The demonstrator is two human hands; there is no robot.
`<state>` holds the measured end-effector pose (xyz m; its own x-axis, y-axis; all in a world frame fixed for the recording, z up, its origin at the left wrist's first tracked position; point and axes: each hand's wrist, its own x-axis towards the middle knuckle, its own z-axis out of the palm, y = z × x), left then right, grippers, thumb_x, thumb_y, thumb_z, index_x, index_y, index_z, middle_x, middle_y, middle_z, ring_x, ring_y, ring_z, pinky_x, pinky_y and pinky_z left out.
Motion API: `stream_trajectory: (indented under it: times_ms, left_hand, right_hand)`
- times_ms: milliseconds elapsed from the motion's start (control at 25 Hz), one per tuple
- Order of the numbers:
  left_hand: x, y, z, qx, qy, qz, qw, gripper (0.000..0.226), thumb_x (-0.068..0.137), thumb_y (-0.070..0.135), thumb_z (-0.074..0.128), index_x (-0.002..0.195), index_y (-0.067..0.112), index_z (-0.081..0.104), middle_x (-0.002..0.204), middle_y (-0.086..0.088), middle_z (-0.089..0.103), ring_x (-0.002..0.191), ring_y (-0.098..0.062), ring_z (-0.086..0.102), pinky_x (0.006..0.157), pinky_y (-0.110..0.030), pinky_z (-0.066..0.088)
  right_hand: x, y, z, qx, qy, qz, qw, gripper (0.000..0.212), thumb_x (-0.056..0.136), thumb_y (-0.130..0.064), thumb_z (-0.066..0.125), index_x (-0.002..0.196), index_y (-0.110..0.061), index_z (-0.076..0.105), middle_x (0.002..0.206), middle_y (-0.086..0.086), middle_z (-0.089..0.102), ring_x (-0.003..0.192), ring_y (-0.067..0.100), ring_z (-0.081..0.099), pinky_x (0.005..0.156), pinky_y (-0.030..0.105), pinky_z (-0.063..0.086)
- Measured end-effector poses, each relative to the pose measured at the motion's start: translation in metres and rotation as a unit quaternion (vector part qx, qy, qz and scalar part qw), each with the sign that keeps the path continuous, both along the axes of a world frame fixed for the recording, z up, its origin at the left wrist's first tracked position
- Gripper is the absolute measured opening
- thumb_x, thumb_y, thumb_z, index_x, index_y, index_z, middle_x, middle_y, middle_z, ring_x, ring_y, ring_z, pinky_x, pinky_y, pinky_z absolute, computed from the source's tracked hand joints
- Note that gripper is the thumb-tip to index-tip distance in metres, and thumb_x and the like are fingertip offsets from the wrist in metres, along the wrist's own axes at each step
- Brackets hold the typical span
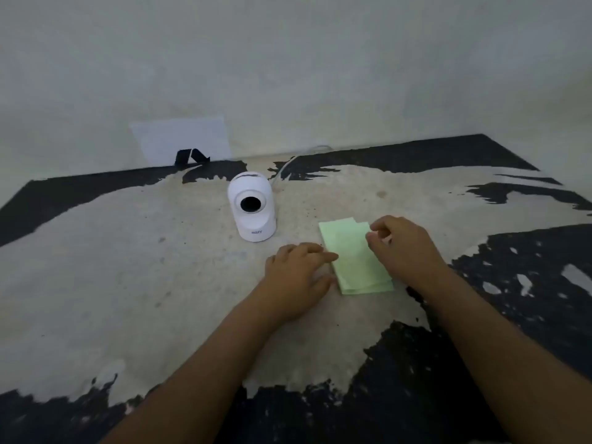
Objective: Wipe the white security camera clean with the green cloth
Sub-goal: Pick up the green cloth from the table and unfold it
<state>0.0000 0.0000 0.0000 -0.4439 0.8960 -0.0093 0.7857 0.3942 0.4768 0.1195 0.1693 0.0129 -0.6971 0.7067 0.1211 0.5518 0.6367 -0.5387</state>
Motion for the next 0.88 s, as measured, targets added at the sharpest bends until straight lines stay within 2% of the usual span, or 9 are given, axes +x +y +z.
stream_trajectory:
  times_ms: [80, 160, 240, 320, 440, 520, 680, 800, 880]
  left_hand:
    - [0.010, 0.003, -0.002, -0.023, 0.051, -0.001, 0.998, 0.042, 0.090, 0.048, 0.042, 0.132, 0.044, 0.046, 0.144, 0.010, 0.039, 0.134, -0.023, 0.028, 0.109, -0.043, 0.023]
    - [0.017, 0.002, -0.008, -0.016, 0.074, 0.011, 0.997, 0.042, 0.089, 0.050, 0.042, 0.130, 0.044, 0.047, 0.143, 0.011, 0.039, 0.134, -0.022, 0.027, 0.109, -0.041, 0.018]
    - [0.015, 0.004, -0.012, -0.007, 0.077, 0.015, 0.997, 0.042, 0.088, 0.051, 0.041, 0.129, 0.042, 0.049, 0.142, 0.009, 0.042, 0.134, -0.022, 0.029, 0.111, -0.039, 0.017]
    - [0.012, 0.003, -0.009, 0.013, 0.070, 0.002, 0.997, 0.045, 0.088, 0.049, 0.038, 0.129, 0.036, 0.051, 0.138, 0.007, 0.048, 0.131, -0.020, 0.036, 0.112, -0.035, 0.020]
    - [0.016, -0.005, 0.004, 0.127, -0.055, 0.054, 0.989, 0.036, 0.093, 0.036, 0.045, 0.126, 0.026, 0.053, 0.123, 0.004, 0.057, 0.114, -0.013, 0.050, 0.100, -0.028, 0.036]
    - [0.019, -0.009, 0.014, 0.198, -0.207, 0.149, 0.946, 0.031, 0.094, 0.037, 0.045, 0.119, 0.022, 0.055, 0.108, 0.004, 0.062, 0.095, -0.009, 0.058, 0.083, -0.026, 0.048]
    - [0.017, -0.015, 0.031, 0.191, -0.552, 0.211, 0.784, 0.056, 0.088, 0.061, 0.038, 0.114, 0.016, 0.059, 0.101, -0.014, 0.069, 0.082, -0.023, 0.063, 0.072, -0.033, 0.050]
    - [0.013, -0.022, 0.041, 0.227, -0.642, 0.204, 0.703, 0.051, 0.091, 0.055, 0.041, 0.114, 0.014, 0.062, 0.101, -0.015, 0.074, 0.091, -0.028, 0.066, 0.081, -0.040, 0.050]
    - [0.008, -0.025, 0.045, 0.286, -0.634, 0.216, 0.685, 0.039, 0.094, 0.037, 0.047, 0.115, 0.008, 0.060, 0.108, -0.018, 0.072, 0.098, -0.031, 0.068, 0.087, -0.045, 0.051]
  right_hand:
    - [0.006, 0.000, 0.000, 0.053, -0.119, -0.046, 0.990, 0.040, 0.087, -0.050, 0.051, 0.113, -0.022, 0.059, 0.113, 0.007, 0.060, 0.105, 0.030, 0.055, 0.089, 0.041, 0.043]
    - [0.008, -0.008, -0.001, 0.055, -0.166, -0.050, 0.983, 0.036, 0.085, -0.053, 0.051, 0.106, -0.025, 0.059, 0.113, 0.006, 0.058, 0.109, 0.032, 0.050, 0.092, 0.044, 0.039]
    - [0.005, -0.015, 0.000, 0.018, -0.136, -0.051, 0.989, 0.020, 0.087, -0.047, 0.053, 0.087, -0.028, 0.056, 0.106, 0.004, 0.059, 0.108, 0.032, 0.048, 0.092, 0.044, 0.037]
    - [0.005, -0.018, 0.002, -0.033, -0.071, -0.035, 0.996, 0.019, 0.088, -0.039, 0.055, 0.074, -0.028, 0.049, 0.088, -0.002, 0.059, 0.097, 0.027, 0.052, 0.086, 0.042, 0.041]
    - [0.005, -0.027, 0.013, -0.174, 0.100, 0.015, 0.979, 0.013, 0.087, -0.025, 0.061, 0.076, -0.021, 0.054, 0.072, -0.005, 0.055, 0.072, 0.016, 0.052, 0.062, 0.029, 0.041]
    - [0.006, -0.036, 0.028, -0.265, 0.190, 0.050, 0.944, 0.004, 0.088, -0.019, 0.062, 0.087, -0.020, 0.058, 0.072, -0.001, 0.062, 0.068, 0.015, 0.054, 0.060, 0.028, 0.044]
    - [-0.002, -0.052, 0.056, -0.342, 0.245, 0.119, 0.899, 0.031, 0.091, -0.011, 0.058, 0.112, -0.034, 0.053, 0.086, 0.004, 0.076, 0.075, 0.017, 0.067, 0.068, 0.032, 0.056]
    - [-0.006, -0.060, 0.062, -0.317, 0.240, 0.138, 0.907, 0.041, 0.093, -0.009, 0.055, 0.119, -0.039, 0.049, 0.089, 0.010, 0.076, 0.082, 0.027, 0.069, 0.077, 0.040, 0.057]
    - [-0.006, -0.064, 0.061, -0.327, 0.243, 0.138, 0.903, 0.039, 0.092, -0.012, 0.056, 0.122, -0.036, 0.049, 0.089, 0.011, 0.076, 0.079, 0.023, 0.070, 0.075, 0.037, 0.057]
